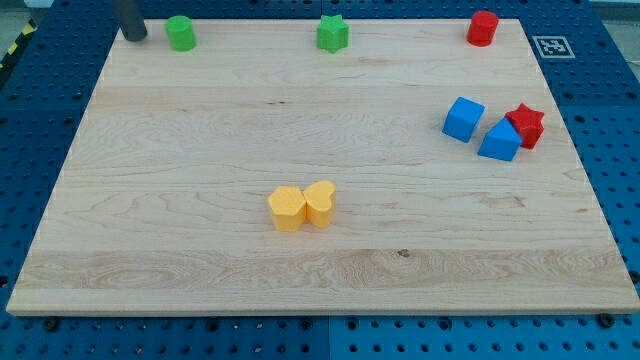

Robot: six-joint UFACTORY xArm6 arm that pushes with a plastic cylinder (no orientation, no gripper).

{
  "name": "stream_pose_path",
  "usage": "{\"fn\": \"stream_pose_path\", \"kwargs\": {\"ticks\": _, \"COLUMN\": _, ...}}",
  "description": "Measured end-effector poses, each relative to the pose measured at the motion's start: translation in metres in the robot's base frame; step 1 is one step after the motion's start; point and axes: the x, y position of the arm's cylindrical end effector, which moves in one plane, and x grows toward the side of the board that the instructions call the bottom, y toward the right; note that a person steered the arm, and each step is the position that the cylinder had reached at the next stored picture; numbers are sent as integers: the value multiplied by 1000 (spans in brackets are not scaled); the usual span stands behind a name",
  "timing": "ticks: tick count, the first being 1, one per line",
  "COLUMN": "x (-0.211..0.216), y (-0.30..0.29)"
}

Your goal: Move the green circle diagonally to the green star

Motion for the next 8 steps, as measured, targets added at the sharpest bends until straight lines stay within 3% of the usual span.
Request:
{"fn": "stream_pose_path", "kwargs": {"ticks": 2, "x": -9, "y": 11}}
{"fn": "stream_pose_path", "kwargs": {"ticks": 4, "x": -2, "y": 57}}
{"fn": "stream_pose_path", "kwargs": {"ticks": 8, "x": 10, "y": 54}}
